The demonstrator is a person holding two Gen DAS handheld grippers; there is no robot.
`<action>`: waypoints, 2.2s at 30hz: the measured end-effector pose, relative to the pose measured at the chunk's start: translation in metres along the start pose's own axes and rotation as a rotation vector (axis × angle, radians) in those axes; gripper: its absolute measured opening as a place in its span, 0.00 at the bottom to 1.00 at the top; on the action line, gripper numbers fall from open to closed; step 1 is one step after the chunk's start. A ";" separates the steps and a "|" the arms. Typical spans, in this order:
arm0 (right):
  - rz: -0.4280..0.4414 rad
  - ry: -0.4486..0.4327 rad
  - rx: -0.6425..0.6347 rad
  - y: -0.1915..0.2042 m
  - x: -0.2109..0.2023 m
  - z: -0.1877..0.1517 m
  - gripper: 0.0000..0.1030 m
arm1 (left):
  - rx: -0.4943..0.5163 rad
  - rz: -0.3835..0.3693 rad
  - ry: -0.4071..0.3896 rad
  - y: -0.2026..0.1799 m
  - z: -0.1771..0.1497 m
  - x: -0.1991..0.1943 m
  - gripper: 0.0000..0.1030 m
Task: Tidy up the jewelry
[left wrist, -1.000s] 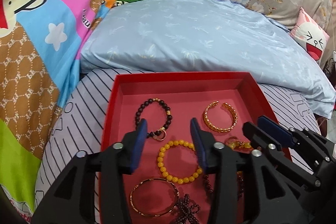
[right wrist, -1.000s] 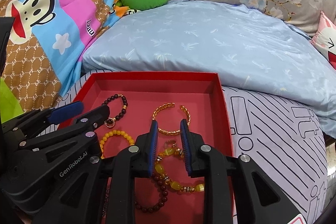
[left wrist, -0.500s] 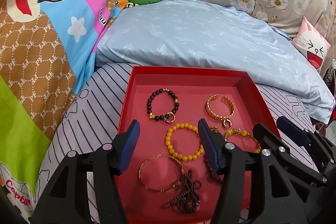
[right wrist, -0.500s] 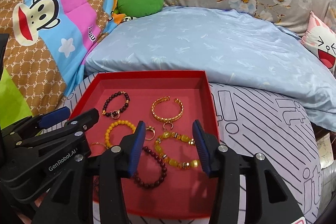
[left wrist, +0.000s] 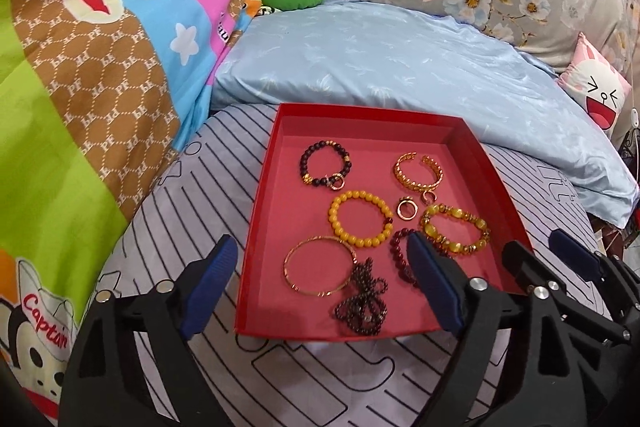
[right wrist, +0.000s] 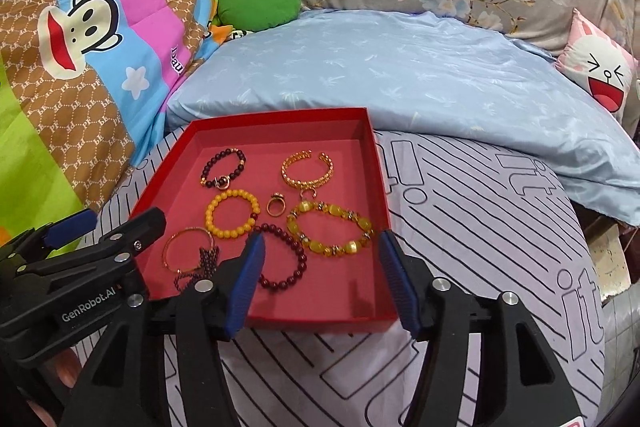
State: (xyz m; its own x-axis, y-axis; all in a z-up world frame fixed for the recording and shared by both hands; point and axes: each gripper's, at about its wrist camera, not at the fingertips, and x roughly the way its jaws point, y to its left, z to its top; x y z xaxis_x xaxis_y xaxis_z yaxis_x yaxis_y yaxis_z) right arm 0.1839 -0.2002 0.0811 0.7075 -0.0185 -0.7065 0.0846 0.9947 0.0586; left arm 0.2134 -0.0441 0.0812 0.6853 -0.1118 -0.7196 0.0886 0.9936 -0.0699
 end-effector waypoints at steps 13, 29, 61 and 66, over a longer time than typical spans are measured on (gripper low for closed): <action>-0.026 0.016 0.001 -0.001 -0.013 -0.029 0.77 | -0.001 0.038 0.015 0.006 -0.028 -0.009 0.89; -0.023 0.015 0.018 0.002 -0.018 -0.044 0.82 | -0.027 0.049 0.036 0.014 -0.047 -0.011 0.90; -0.019 0.008 0.030 0.001 -0.016 -0.048 0.94 | -0.025 0.087 0.023 0.016 -0.048 -0.009 0.90; -0.019 0.009 0.033 0.000 -0.016 -0.048 0.94 | -0.020 0.090 0.021 0.015 -0.048 -0.009 0.90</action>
State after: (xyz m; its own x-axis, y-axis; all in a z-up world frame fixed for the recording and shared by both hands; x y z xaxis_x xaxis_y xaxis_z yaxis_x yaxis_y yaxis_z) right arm 0.1390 -0.1948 0.0583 0.6993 -0.0360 -0.7139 0.1208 0.9903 0.0684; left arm 0.1741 -0.0277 0.0538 0.6745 -0.0215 -0.7380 0.0127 0.9998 -0.0175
